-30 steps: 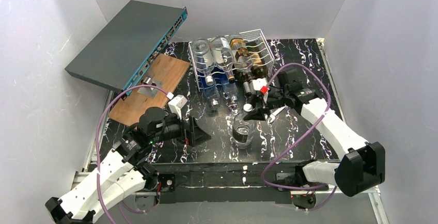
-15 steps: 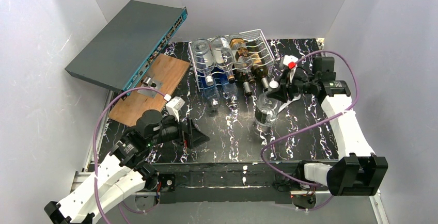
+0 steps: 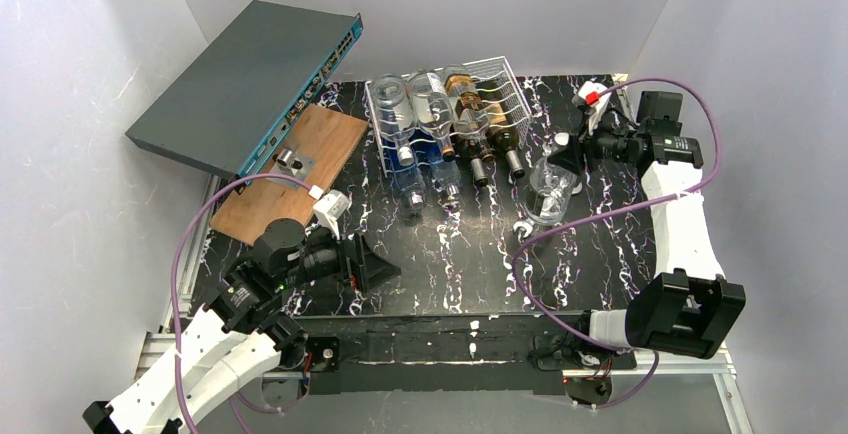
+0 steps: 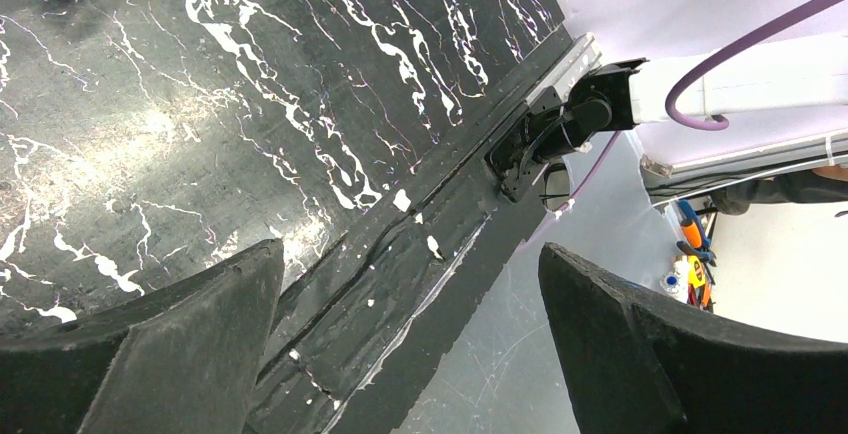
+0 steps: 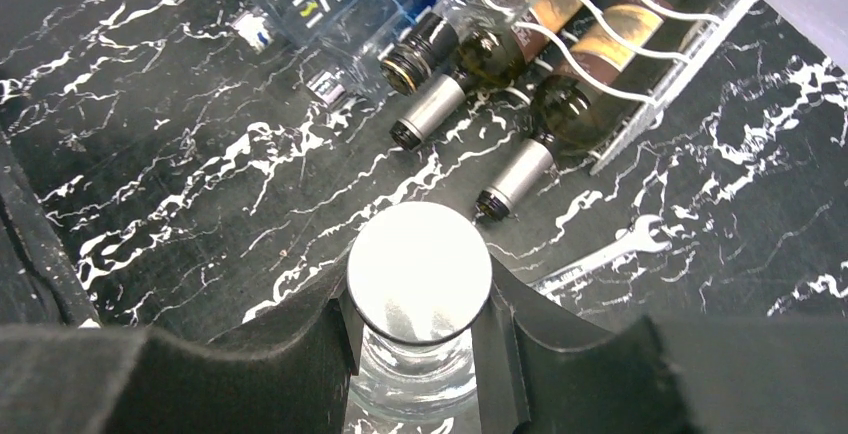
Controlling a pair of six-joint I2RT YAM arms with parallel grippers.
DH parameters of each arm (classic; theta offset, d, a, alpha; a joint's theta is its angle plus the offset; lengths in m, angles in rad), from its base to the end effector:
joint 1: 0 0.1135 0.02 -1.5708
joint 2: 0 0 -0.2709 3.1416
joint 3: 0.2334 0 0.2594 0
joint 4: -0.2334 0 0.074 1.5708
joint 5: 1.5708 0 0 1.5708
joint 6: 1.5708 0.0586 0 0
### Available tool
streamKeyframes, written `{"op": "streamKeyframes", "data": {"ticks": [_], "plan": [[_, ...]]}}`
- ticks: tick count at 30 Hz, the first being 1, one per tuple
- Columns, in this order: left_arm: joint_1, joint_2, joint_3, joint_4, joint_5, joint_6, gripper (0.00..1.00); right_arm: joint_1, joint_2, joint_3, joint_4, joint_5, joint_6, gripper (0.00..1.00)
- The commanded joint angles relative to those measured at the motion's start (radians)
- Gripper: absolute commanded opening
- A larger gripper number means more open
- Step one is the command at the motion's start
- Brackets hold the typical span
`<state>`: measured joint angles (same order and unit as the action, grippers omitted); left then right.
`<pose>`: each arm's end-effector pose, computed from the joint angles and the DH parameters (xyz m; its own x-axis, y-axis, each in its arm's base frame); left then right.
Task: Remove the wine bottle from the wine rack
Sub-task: Pick up the wine bottle from the center of the board, then place the wine bottle at the center of the board.
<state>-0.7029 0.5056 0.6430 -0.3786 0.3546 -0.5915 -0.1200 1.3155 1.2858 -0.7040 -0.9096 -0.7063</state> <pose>0.1013 -0.1125 0.3079 -0.6328 -0.1493 -0.7598 0.6152 0.4991 -0.6103 0.2908 0.0115 0.3544 -0.1758 -0.3802 -0.9080 -0.8183 0.5692 -0.0800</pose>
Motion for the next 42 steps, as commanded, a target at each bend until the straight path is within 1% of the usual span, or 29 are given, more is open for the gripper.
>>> {"op": "streamKeyframes", "data": {"ticks": [1,7,15,24,31,37,42], "plan": [[-0.004,-0.007,-0.008,-0.018,-0.006,0.007,0.98,-0.020,-0.023,0.101,0.081,-0.042,0.015,0.01],[-0.004,-0.004,-0.010,-0.019,-0.009,0.007,0.98,-0.024,-0.010,0.082,0.228,0.111,0.093,0.01],[-0.004,-0.001,-0.009,-0.019,-0.012,0.008,0.98,-0.028,0.009,0.024,0.534,0.259,0.268,0.01],[-0.004,0.018,-0.009,-0.019,-0.016,0.007,0.98,-0.032,0.121,0.007,0.869,0.404,0.523,0.01],[-0.004,0.075,0.005,-0.005,-0.013,0.017,0.98,-0.031,0.223,0.021,1.069,0.503,0.648,0.01],[-0.004,0.147,0.030,0.020,-0.002,0.019,0.98,-0.018,0.293,0.045,1.183,0.555,0.676,0.01],[-0.004,0.191,0.040,0.035,0.009,0.021,0.98,0.005,0.341,0.061,1.217,0.579,0.618,0.01]]}}
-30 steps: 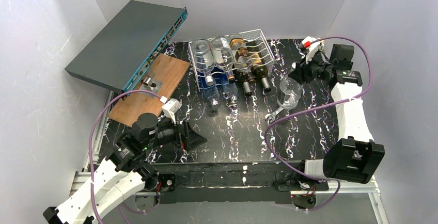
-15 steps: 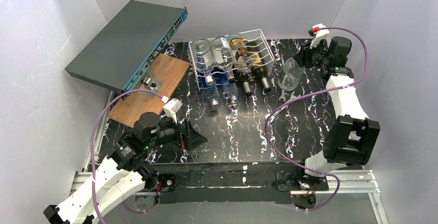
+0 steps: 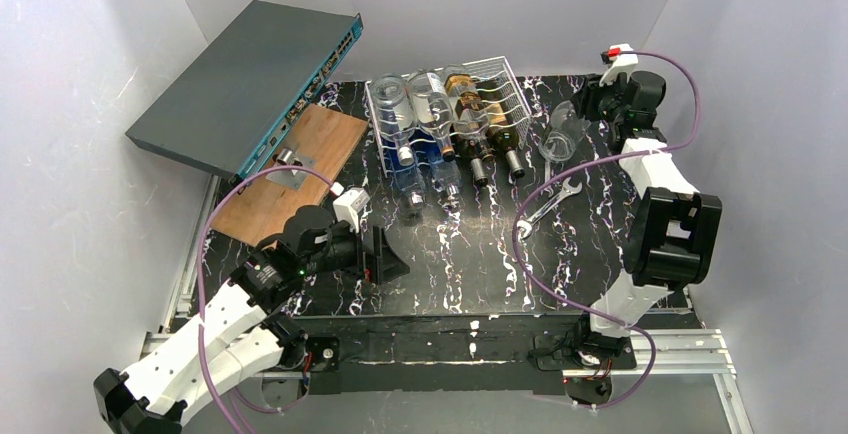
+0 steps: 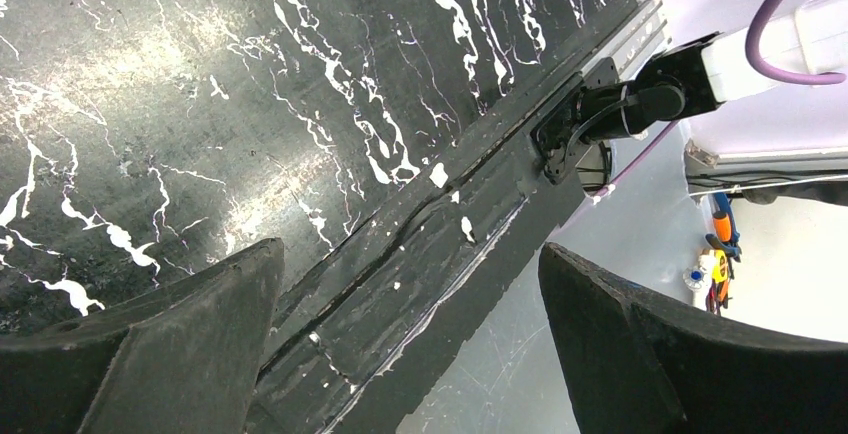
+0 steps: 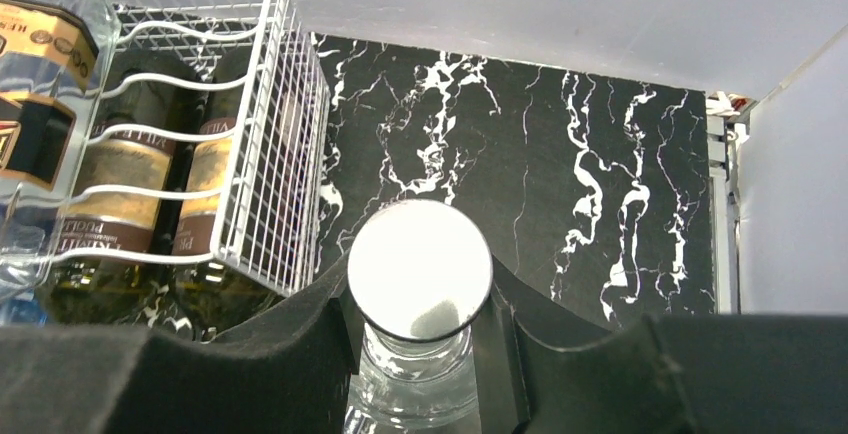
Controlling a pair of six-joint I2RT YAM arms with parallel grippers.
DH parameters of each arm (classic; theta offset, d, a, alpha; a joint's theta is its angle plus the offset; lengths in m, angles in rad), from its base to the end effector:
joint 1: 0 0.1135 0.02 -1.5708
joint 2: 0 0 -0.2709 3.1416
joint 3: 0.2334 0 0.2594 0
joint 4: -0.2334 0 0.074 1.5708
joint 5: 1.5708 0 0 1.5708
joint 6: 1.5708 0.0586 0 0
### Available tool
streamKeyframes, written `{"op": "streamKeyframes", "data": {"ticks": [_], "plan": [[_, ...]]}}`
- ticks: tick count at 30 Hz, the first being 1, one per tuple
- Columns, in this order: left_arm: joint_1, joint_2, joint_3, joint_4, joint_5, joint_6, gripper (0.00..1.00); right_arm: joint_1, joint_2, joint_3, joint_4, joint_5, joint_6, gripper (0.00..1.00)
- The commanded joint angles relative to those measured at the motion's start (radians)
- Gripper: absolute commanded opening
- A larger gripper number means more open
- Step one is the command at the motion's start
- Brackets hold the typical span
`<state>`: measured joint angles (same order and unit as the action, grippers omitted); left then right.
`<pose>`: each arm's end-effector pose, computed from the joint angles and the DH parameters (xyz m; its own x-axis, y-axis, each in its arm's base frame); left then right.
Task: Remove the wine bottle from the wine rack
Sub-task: Place the wine bottle at the center of the board.
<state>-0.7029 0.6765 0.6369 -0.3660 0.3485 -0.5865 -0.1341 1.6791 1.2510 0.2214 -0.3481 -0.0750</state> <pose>0.1259 -0.1329 0.2821 -0.7195 -0.0722 -0.6907 0.5388 0.5695 -0.6208 0.4289 -0.0377 0.3061 -0.1874 -0.0458 -0.9812 -0.2198 0.9755 -0.0035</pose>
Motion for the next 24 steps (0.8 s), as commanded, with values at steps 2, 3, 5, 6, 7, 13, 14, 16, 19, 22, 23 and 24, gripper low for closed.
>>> {"op": "streamKeyframes", "data": {"ticks": [2,3,5,6,7,13,14,16,19,22,23,24], "plan": [[-0.004,0.026,0.046,0.027,0.015,0.015,0.98,0.030,-0.012,0.094,0.311,0.026,-0.045,0.01],[-0.004,0.026,0.045,0.028,0.015,0.014,0.98,0.037,-0.008,0.090,0.327,0.032,-0.060,0.01],[-0.004,0.029,0.042,0.031,0.015,0.012,0.98,0.053,0.001,0.085,0.349,0.054,-0.086,0.01],[-0.004,0.030,0.041,0.032,0.014,0.011,0.98,0.060,0.006,0.086,0.359,0.062,-0.092,0.01],[-0.004,0.031,0.042,0.032,0.014,0.011,0.98,0.066,0.011,0.088,0.368,0.069,-0.094,0.01],[-0.004,0.048,0.047,0.032,0.012,0.014,0.98,0.088,0.057,0.129,0.414,0.101,-0.075,0.01],[-0.004,0.054,0.049,0.033,0.013,0.014,0.98,0.092,0.065,0.135,0.417,0.106,-0.072,0.01],[-0.004,0.065,0.052,0.034,0.015,0.014,0.98,0.101,0.083,0.143,0.435,0.119,-0.071,0.01],[-0.004,0.082,0.057,0.041,0.017,0.016,0.98,0.113,0.113,0.168,0.451,0.142,-0.070,0.01],[-0.004,0.104,0.063,0.046,0.018,0.019,0.98,0.122,0.148,0.203,0.460,0.168,-0.070,0.01],[-0.004,0.111,0.065,0.048,0.019,0.019,0.98,0.127,0.155,0.210,0.467,0.180,-0.075,0.01],[-0.004,0.120,0.068,0.050,0.020,0.019,0.98,0.131,0.160,0.210,0.482,0.193,-0.083,0.01]]}}
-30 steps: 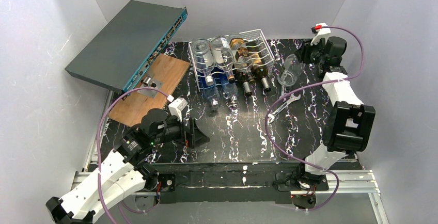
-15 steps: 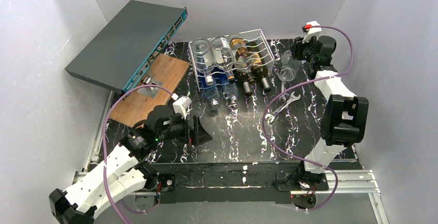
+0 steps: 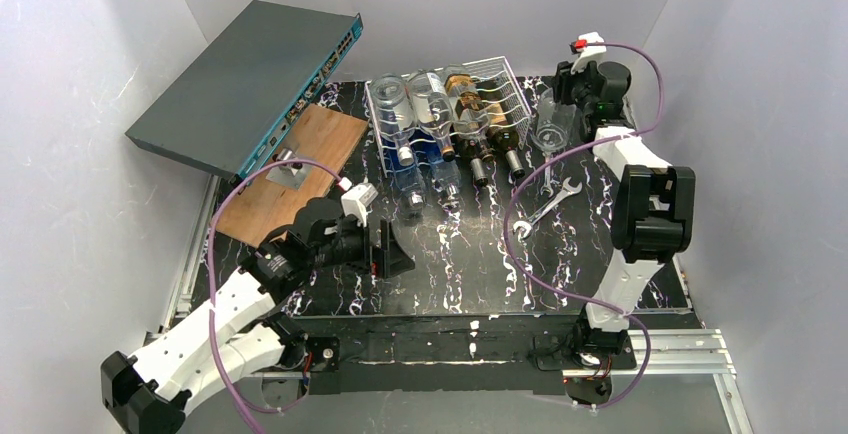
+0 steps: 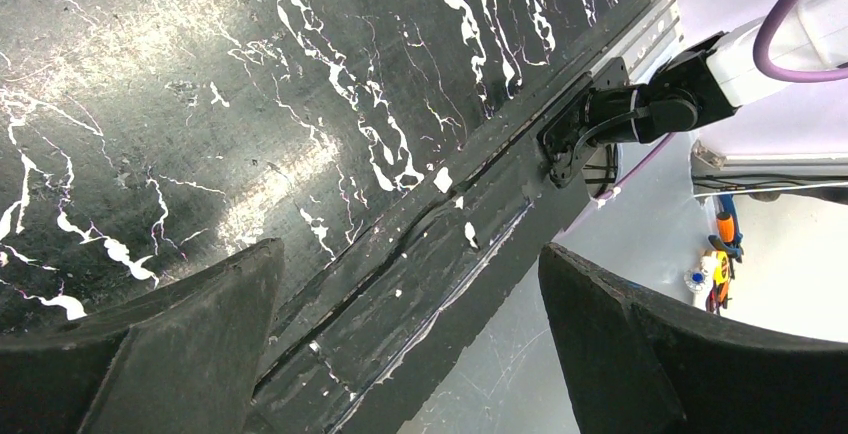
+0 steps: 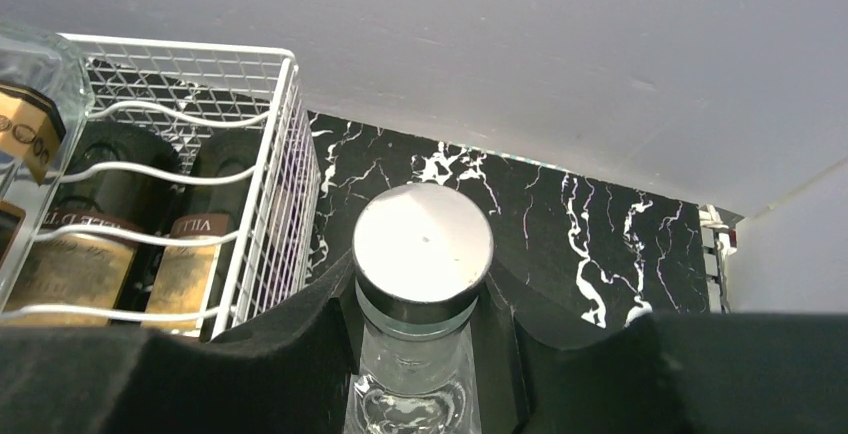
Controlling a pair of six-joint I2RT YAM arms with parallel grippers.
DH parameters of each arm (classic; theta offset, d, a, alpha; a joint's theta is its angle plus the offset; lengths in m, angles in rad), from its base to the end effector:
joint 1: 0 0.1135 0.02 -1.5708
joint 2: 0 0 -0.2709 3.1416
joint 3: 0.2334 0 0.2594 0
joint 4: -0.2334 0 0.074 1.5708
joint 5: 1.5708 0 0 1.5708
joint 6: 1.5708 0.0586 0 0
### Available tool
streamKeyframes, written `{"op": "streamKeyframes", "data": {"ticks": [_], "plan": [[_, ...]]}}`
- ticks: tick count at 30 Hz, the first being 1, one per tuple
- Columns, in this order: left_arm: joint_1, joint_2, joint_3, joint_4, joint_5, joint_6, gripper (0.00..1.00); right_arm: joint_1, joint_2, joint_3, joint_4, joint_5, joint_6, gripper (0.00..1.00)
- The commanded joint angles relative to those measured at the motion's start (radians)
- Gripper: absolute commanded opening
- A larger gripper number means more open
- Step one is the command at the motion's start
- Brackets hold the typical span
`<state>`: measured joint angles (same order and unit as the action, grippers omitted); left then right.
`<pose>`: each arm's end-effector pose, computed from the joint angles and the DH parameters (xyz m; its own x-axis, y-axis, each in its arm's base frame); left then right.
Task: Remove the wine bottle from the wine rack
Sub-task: Place the wine bottle at the center of the board.
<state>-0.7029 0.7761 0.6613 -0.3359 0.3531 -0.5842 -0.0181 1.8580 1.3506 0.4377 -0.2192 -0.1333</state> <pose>0.1398 -0.1450 0.2778 -0.7427 -0.0490 -0.6678 0.5208 0.5846 -0.6221 0.4775 0.0041 0.2940 -0.0425 -0.1290 -0.9907 -0.2067 0.9713 -0.1176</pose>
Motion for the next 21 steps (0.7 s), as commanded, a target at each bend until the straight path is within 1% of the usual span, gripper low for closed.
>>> {"op": "streamKeyframes", "data": {"ticks": [1,6,11,14,18,21], "plan": [[-0.004,0.028,0.045,0.022,0.017,0.018,0.98,0.016,-0.013,0.111,0.274,0.074,-0.030,0.01],[-0.004,0.062,0.057,0.028,0.021,0.021,0.98,0.071,0.018,0.127,0.316,0.126,-0.074,0.03],[-0.004,0.088,0.069,0.033,0.024,0.021,0.98,0.098,0.051,0.165,0.319,0.147,-0.117,0.04],[-0.004,0.097,0.071,0.036,0.026,0.020,0.98,0.111,0.082,0.195,0.319,0.188,-0.131,0.04],[-0.004,0.101,0.074,0.035,0.026,0.020,0.98,0.124,0.114,0.232,0.328,0.255,-0.145,0.07],[-0.004,0.106,0.080,0.034,0.025,0.021,0.98,0.131,0.129,0.241,0.336,0.277,-0.142,0.10]]}}
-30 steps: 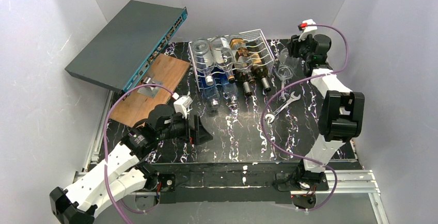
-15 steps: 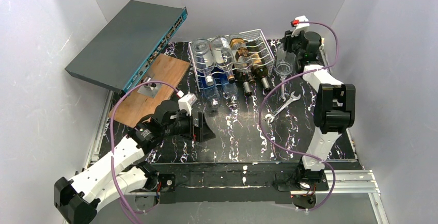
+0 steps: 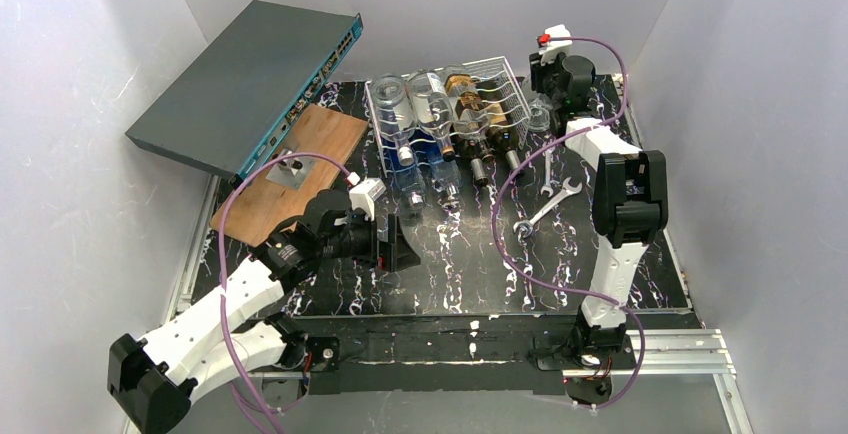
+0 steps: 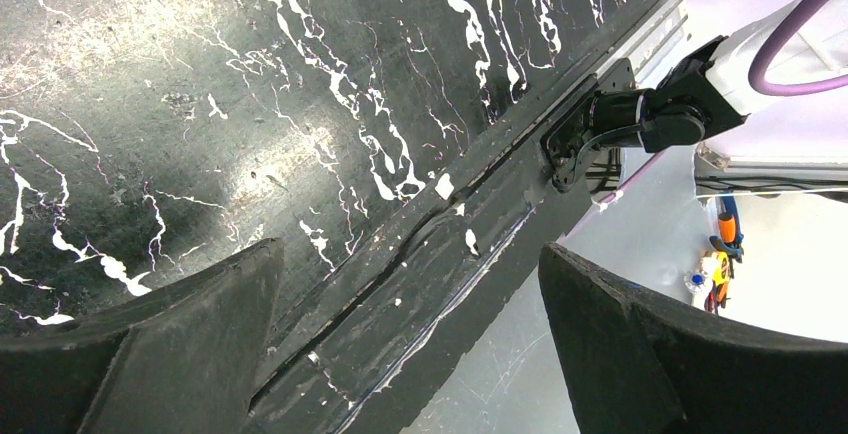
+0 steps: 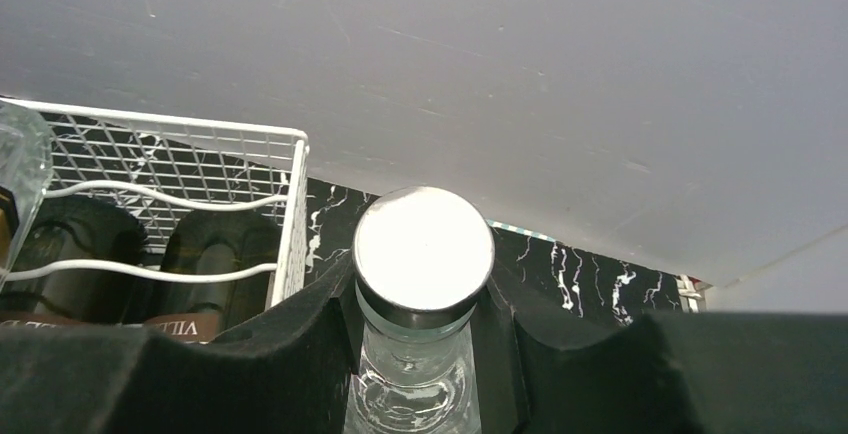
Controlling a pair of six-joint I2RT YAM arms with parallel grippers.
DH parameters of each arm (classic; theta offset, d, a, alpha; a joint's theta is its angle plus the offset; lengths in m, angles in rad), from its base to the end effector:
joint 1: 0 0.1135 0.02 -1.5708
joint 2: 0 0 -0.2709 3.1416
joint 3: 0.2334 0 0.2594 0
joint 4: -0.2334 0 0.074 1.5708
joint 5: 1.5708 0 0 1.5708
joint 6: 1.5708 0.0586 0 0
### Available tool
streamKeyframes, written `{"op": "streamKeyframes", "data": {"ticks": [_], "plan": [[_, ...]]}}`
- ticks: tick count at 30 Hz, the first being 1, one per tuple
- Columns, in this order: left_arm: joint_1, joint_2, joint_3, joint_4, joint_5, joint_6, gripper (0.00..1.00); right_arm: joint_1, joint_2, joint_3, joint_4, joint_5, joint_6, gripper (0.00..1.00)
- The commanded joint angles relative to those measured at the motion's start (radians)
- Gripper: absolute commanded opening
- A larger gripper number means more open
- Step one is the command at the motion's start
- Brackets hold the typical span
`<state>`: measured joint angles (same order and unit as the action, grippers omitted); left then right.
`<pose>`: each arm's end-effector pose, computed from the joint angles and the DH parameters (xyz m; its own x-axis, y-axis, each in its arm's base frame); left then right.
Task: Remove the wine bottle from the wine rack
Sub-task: Place the wine bottle at the center of the board.
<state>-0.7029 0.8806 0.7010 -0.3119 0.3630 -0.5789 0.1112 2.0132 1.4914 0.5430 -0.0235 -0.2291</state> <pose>0.1545 -0.1581 0.2756 -0.7627 -0.0241 -0.6463 0.5088 0.5946 -0.6226 0.5139 0.0588 0.2874 0.0510 -0.2228 -0.9735 -0.1260 0.9656 -0.2275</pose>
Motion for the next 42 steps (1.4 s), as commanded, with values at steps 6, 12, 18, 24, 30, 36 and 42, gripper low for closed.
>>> {"op": "streamKeyframes", "data": {"ticks": [6,12,18,24,30,36,42], "plan": [[-0.004,0.019,0.054,0.008,0.019,0.020,0.98,0.004,-0.022,0.074,0.246,0.126,-0.028,0.22],[-0.004,0.021,0.052,0.008,0.021,0.022,0.99,0.004,-0.027,0.046,0.254,0.149,-0.022,0.41],[-0.004,0.004,0.046,0.007,0.018,0.021,0.99,0.003,-0.030,0.017,0.248,0.155,-0.004,0.57],[-0.004,-0.003,0.046,0.005,0.019,0.019,0.99,0.004,-0.049,-0.007,0.240,0.139,-0.024,0.87],[-0.004,-0.028,0.033,0.005,0.016,0.010,0.99,0.004,-0.069,-0.027,0.231,0.123,-0.047,0.98],[-0.004,-0.050,0.029,0.003,0.019,0.003,0.99,0.006,-0.111,-0.063,0.230,0.113,-0.157,0.98],[-0.004,-0.072,0.021,0.004,0.022,-0.006,0.99,0.019,-0.173,-0.121,0.189,0.054,-0.315,0.98]]}}
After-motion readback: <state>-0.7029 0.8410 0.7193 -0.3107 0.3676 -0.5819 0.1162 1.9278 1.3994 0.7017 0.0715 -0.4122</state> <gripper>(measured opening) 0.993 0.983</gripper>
